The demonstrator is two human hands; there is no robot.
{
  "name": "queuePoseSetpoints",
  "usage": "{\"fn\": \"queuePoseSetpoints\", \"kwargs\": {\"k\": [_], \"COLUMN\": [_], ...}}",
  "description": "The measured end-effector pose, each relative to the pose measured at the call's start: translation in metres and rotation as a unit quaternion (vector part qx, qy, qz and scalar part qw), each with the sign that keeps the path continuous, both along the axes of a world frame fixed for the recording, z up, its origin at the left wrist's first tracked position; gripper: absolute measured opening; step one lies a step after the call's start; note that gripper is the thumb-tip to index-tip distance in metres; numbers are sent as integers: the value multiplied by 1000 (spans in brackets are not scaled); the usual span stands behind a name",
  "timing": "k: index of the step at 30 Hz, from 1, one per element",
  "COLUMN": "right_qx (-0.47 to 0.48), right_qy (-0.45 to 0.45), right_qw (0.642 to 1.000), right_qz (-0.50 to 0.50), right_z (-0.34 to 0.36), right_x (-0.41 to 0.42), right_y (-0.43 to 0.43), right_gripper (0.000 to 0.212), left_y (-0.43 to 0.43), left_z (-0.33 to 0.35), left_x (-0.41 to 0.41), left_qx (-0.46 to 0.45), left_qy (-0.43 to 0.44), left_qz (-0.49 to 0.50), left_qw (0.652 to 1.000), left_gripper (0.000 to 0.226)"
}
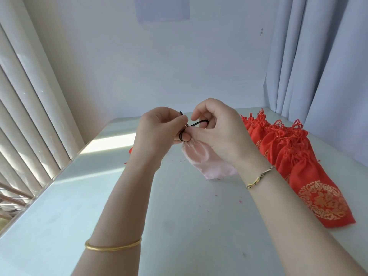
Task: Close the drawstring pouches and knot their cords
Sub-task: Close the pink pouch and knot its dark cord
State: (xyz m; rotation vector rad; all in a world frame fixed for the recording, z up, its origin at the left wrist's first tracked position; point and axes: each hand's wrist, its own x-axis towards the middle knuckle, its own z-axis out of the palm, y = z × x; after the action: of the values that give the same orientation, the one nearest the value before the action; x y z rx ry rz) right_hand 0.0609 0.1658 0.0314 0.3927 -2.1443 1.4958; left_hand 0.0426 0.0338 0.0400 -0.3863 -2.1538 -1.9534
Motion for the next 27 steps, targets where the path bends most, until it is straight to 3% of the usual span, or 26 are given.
{"fn": "queuePoseSetpoints", "kwargs": {"k": [11,14,17,22,27], "right_qx": [182,208,152,-4,-200], "right_qy": [90,83,53,-45,-191], "right_qw": [975,968,981,998,958], "right_qz": [-91,-114,-109,-40,73], "right_z": [-3,-3,-3,-5,-4], "right_x": [-2,-5,-8,-8,-7], "right_y": [-5,-4,-2,-2,-3], "right_gripper": [4,7,10,16,16], "left_y": [1,-2,-3,6,8], "left_z": [0,4,5,1,-1], "left_x": [0,2,5,9,6], "left_qx": [-35,-31,-76,-126,-178], "left_qy": [19,3,11,100,180], "left_qz": [56,41,-3,47,75], "left_qw": [998,999,997,986,964], "left_gripper": [5,22,36,31,34]}}
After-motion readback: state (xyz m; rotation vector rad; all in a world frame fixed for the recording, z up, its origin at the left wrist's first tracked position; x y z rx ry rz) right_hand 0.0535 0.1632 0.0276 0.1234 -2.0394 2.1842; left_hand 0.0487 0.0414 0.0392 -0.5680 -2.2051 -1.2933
